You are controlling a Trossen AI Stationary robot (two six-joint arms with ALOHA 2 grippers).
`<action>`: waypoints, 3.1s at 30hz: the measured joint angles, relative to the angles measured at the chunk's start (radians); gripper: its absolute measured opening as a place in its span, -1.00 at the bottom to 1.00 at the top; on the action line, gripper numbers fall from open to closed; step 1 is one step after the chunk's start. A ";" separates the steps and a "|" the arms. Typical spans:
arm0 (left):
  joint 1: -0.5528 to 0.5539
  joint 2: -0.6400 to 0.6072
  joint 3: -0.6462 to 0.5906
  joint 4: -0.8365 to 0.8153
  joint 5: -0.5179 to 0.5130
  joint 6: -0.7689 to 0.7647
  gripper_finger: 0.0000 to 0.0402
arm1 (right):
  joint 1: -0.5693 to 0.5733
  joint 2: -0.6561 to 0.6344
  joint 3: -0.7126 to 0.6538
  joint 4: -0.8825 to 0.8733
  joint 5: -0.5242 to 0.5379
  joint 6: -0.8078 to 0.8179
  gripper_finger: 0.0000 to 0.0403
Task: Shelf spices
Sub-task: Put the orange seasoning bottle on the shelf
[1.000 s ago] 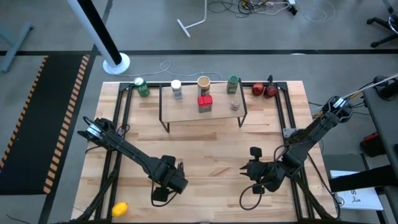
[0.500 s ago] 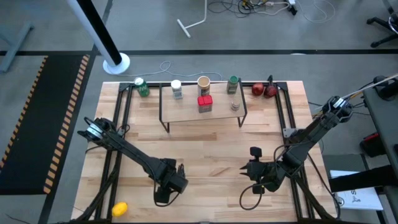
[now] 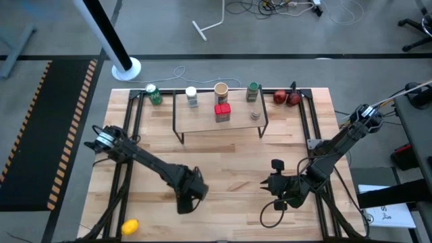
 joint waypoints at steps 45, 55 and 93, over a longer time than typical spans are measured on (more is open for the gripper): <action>0.712 -0.001 0.636 -0.514 -0.200 0.235 -0.16 | 0.002 0.000 0.000 -0.008 -0.005 -0.004 -0.72; 0.768 -0.001 0.635 -0.520 -0.202 0.297 -0.15 | 0.002 0.000 0.000 -0.009 -0.005 -0.004 -0.71; 0.785 0.036 0.652 -0.551 -0.203 0.415 0.39 | 0.002 0.000 0.000 -0.008 -0.006 -0.008 -0.63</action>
